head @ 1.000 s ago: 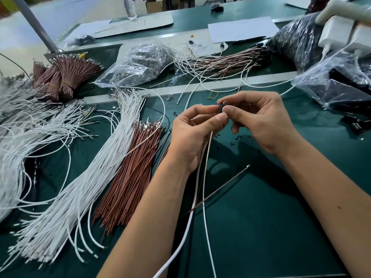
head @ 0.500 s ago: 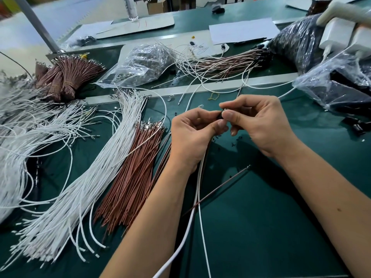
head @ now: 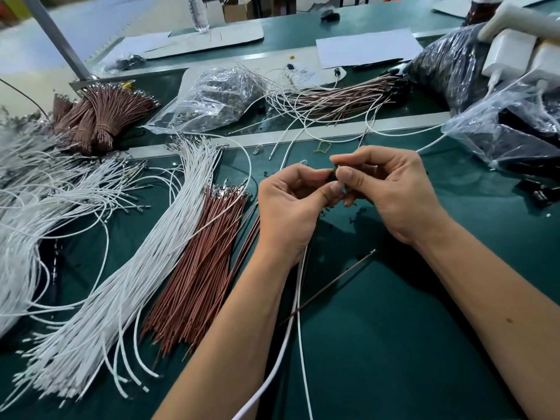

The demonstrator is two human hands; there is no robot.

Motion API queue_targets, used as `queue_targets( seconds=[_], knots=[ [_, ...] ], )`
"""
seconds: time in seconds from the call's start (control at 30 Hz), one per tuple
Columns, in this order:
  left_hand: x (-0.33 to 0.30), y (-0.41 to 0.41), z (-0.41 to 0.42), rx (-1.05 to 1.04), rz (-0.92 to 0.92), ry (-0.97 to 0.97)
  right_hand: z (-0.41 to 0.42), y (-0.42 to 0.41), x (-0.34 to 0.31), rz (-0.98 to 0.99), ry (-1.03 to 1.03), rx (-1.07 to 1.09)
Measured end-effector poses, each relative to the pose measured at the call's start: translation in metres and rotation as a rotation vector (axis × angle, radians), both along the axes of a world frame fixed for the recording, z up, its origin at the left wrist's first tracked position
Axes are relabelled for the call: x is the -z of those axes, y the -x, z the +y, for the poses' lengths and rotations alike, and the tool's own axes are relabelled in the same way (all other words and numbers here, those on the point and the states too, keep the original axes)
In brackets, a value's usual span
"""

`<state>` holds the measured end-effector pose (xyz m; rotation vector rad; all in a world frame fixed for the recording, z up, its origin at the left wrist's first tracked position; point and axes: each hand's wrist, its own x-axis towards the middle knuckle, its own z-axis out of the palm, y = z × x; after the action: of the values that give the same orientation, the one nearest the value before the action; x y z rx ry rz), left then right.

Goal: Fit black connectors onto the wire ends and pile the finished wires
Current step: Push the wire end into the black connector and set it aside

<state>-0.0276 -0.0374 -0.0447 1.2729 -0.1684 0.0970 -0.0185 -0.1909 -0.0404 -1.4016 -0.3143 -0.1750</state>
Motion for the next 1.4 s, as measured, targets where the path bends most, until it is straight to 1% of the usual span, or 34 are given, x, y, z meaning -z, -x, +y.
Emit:
queue_targets(
  seconds=[0.13,0.4,0.5,0.73,0.8,0.93,1.13,1.23,1.4],
  knots=[
    [0.000,-0.003,0.001,-0.051,-0.026,-0.044,-0.007,-0.003,-0.004,0.086,-0.058,-0.073],
    [0.003,-0.003,0.001,-0.066,-0.034,-0.091,-0.004,-0.002,-0.003,0.006,0.067,0.032],
    [0.004,-0.004,-0.001,-0.053,-0.037,-0.105,-0.004,-0.002,-0.005,0.013,0.100,0.051],
    [0.006,-0.004,-0.003,0.022,0.052,-0.102,-0.004,-0.001,-0.008,0.097,0.017,0.048],
    [0.005,-0.004,-0.003,0.020,0.077,-0.067,-0.003,-0.001,-0.009,0.142,-0.016,0.026],
    [0.003,-0.004,-0.005,0.022,0.112,-0.023,-0.001,-0.002,-0.012,0.324,-0.162,-0.042],
    [0.003,-0.001,-0.009,0.070,0.139,0.018,-0.003,-0.001,-0.016,0.526,-0.207,-0.096],
    [0.003,0.000,-0.008,0.083,0.150,0.042,-0.003,-0.001,-0.018,0.573,-0.222,-0.107],
    [0.003,0.001,-0.006,0.075,0.169,0.059,0.000,0.002,-0.023,0.556,-0.163,-0.078]
  ],
)
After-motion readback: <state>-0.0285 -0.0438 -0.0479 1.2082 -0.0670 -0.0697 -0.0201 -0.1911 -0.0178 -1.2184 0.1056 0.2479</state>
